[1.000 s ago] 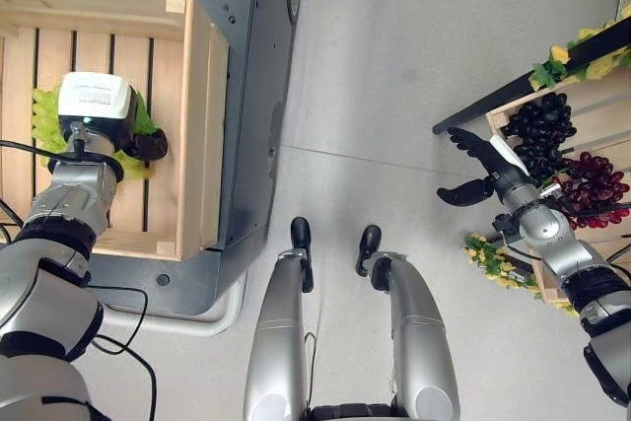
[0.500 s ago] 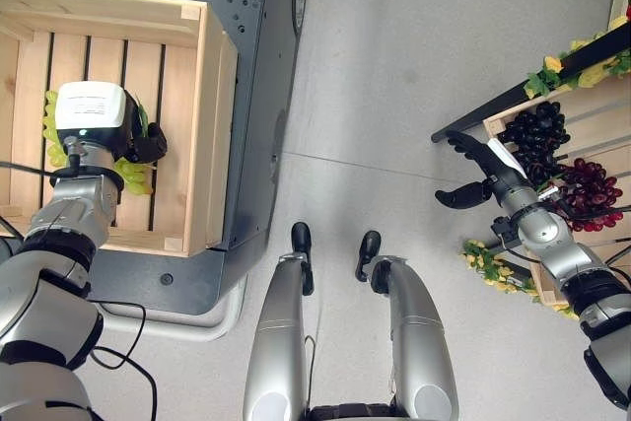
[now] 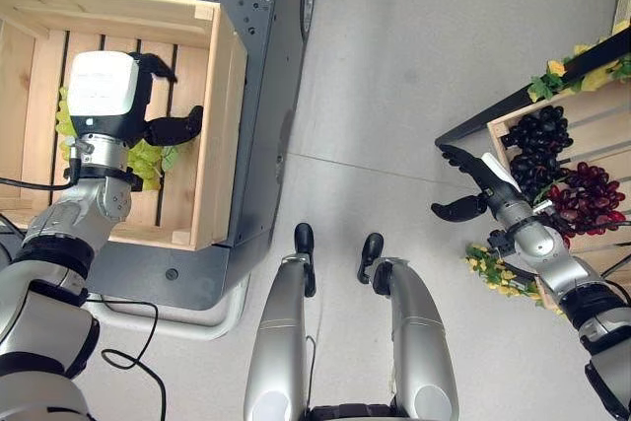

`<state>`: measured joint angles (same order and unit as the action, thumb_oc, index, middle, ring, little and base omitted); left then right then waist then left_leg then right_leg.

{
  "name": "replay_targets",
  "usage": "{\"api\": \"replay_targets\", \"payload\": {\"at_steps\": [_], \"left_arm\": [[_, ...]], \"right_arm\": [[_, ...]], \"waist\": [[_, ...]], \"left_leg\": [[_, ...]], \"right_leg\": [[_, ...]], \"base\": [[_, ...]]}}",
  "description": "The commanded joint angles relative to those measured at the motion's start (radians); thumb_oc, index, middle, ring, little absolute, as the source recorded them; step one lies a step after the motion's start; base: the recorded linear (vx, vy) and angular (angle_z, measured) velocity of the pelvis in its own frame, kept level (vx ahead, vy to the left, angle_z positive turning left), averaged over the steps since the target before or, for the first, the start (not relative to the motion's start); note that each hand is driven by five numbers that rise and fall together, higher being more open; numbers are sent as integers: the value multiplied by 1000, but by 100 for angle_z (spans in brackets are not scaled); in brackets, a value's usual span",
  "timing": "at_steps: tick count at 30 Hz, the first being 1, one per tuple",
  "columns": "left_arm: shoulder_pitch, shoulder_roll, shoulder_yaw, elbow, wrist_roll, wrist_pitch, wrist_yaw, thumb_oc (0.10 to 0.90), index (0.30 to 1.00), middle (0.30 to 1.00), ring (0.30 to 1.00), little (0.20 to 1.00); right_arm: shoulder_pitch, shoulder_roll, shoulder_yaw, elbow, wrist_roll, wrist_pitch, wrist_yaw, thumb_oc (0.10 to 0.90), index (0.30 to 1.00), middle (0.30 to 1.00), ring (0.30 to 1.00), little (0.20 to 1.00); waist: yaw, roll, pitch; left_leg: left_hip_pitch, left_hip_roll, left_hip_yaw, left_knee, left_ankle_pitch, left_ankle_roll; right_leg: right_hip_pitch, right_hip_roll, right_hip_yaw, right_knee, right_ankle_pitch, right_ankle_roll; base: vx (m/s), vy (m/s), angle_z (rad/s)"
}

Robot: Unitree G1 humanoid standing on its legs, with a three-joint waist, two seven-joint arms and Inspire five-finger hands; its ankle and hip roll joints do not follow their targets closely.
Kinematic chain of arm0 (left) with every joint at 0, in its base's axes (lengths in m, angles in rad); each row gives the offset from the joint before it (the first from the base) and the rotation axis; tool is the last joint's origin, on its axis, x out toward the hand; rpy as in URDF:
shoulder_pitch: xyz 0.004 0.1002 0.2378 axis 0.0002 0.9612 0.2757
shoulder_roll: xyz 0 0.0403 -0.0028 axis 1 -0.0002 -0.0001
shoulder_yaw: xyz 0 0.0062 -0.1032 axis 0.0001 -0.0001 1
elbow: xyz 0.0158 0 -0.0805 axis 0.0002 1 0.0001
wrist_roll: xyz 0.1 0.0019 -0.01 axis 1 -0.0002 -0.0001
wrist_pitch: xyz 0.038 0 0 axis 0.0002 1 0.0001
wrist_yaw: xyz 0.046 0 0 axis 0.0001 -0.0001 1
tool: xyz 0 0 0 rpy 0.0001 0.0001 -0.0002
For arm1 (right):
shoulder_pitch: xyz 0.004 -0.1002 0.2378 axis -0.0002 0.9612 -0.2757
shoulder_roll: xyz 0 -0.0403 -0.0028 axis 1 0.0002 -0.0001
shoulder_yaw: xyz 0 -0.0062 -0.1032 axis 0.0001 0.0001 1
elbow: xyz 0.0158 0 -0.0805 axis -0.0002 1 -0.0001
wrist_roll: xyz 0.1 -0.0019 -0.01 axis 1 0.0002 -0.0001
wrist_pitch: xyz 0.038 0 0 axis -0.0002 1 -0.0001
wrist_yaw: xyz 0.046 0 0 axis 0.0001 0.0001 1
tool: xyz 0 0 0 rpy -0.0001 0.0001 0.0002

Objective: Pick up the fruits from the basket on one side to the basket on the other side

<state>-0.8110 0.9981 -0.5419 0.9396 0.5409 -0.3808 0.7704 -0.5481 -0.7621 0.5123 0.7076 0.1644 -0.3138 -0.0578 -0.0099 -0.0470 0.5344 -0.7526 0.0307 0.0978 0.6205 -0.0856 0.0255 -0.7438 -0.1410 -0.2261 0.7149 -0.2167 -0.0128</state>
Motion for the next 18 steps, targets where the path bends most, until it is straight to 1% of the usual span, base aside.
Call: {"api": "replay_targets", "payload": {"at_steps": [1,5,9,10,11,12,13,16,18], "left_arm": [[38,83,118,-62,26,-28,193,800,900,900,900,900],[86,94,137,-52,52,-5,183,800,900,900,900,900],[137,109,142,3,31,65,86,800,900,900,900,900],[139,109,142,8,34,75,78,800,900,900,900,900],[155,114,141,27,52,112,56,800,900,900,900,900],[170,121,137,52,60,162,37,800,900,900,900,900],[187,125,141,67,58,188,44,800,900,900,900,900],[228,129,175,106,28,249,63,800,900,900,900,900],[251,131,192,126,38,270,84,800,900,900,900,900]], "right_arm": [[30,-56,-132,-64,3,-72,-28,800,900,900,900,900],[47,-59,-137,-61,-5,-82,-27,800,900,900,900,900],[46,-70,-138,-44,-5,-92,-15,800,900,900,900,900],[46,-70,-137,-41,-5,-93,-15,800,900,900,900,900],[42,-78,-138,-36,1,-94,-8,800,900,900,900,900],[34,-86,-134,-31,10,-92,-3,800,900,900,900,900],[31,-89,-131,-26,15,-93,-1,800,900,900,900,900],[22,-96,-123,-6,23,-97,3,800,900,900,900,900],[23,-98,-119,3,26,-101,1,800,900,900,900,900]], "waist": [[23,62,-14],[24,74,-14],[24,84,-14],[24,85,-14],[24,88,-14],[25,91,-14],[27,93,-14],[32,99,-14],[34,101,-14]], "left_leg": [[114,-53,67,-28,-117,9],[113,-55,68,-20,-120,9],[117,-59,73,-16,-121,4],[117,-59,73,-16,-121,4],[115,-59,75,-12,-121,3],[114,-59,77,-10,-121,3],[115,-59,77,-11,-121,2],[111,-59,79,-4,-123,1],[107,-59,79,-3,-122,-1]], "right_leg": [[87,33,-4,-113,55,22],[87,27,-7,-104,50,20],[93,22,-9,-103,45,17],[93,22,-9,-103,45,17],[92,20,-9,-102,44,16],[92,20,-8,-102,43,14],[93,20,-9,-104,42,13],[90,15,-11,-100,39,9],[89,14,-14,-101,39,7]], "base": [[0,0,0],[0,0,0],[1,4,-1],[3,18,-5],[3,17,-6],[5,18,-4],[0,0,0],[0,0,0],[0,0,0]]}}
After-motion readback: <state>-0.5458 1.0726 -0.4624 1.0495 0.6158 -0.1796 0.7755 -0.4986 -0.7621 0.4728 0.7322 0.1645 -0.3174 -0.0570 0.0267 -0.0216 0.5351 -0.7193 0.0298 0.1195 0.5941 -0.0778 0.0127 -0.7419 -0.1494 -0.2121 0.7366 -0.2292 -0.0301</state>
